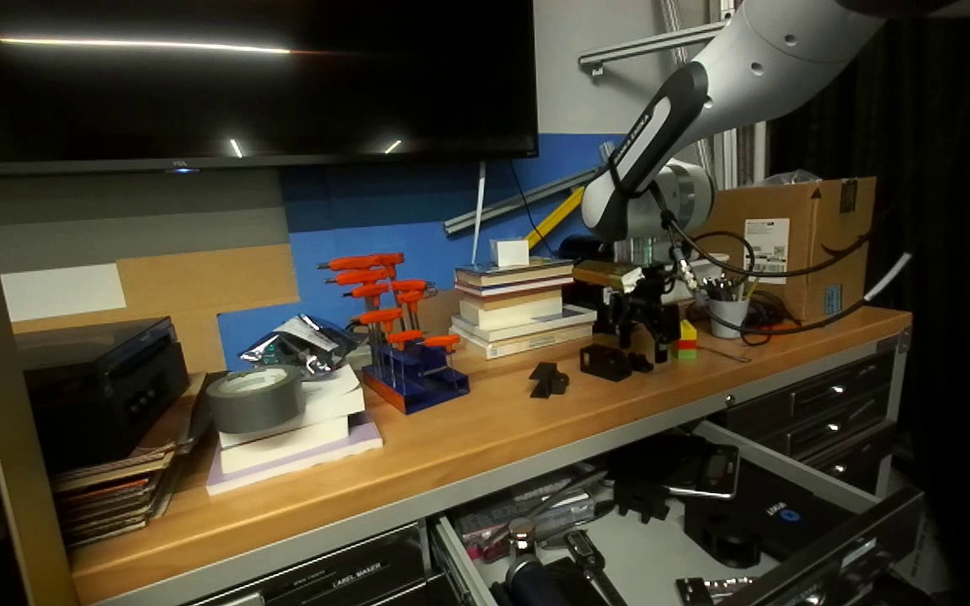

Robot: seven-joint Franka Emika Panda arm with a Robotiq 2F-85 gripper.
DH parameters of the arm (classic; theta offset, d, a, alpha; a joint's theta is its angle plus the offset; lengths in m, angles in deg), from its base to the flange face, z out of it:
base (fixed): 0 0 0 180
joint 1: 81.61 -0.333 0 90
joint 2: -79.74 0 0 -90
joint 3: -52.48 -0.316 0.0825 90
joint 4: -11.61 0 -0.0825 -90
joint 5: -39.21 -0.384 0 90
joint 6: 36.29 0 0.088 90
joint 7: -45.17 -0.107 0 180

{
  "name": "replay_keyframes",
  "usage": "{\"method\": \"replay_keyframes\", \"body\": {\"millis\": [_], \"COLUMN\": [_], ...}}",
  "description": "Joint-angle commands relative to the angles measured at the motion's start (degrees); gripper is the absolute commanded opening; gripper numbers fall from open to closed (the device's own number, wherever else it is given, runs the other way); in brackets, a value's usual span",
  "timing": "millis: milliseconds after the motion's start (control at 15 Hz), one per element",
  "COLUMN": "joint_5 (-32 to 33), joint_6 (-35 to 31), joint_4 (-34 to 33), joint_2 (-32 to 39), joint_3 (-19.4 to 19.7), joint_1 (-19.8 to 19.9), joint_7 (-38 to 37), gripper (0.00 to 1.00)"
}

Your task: Put the three black objects in the open drawer then close the drawer

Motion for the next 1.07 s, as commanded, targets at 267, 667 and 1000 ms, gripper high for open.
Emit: {"method": "replay_keyframes", "body": {"millis": [267, 667, 1000], "joint_5": [-2.2, -2.9, -2.7], "joint_6": [0.4, 0.2, 0.1], "joint_4": [-5.5, -5.9, -5.3], "joint_2": [2.8, 2.9, 2.8], "joint_3": [0.4, 0.3, 0.6], "joint_1": [0.2, 0.2, 0.0], "joint_7": [2.8, 4.6, 5.4], "gripper": [1.0, 0.44, 0.18]}}
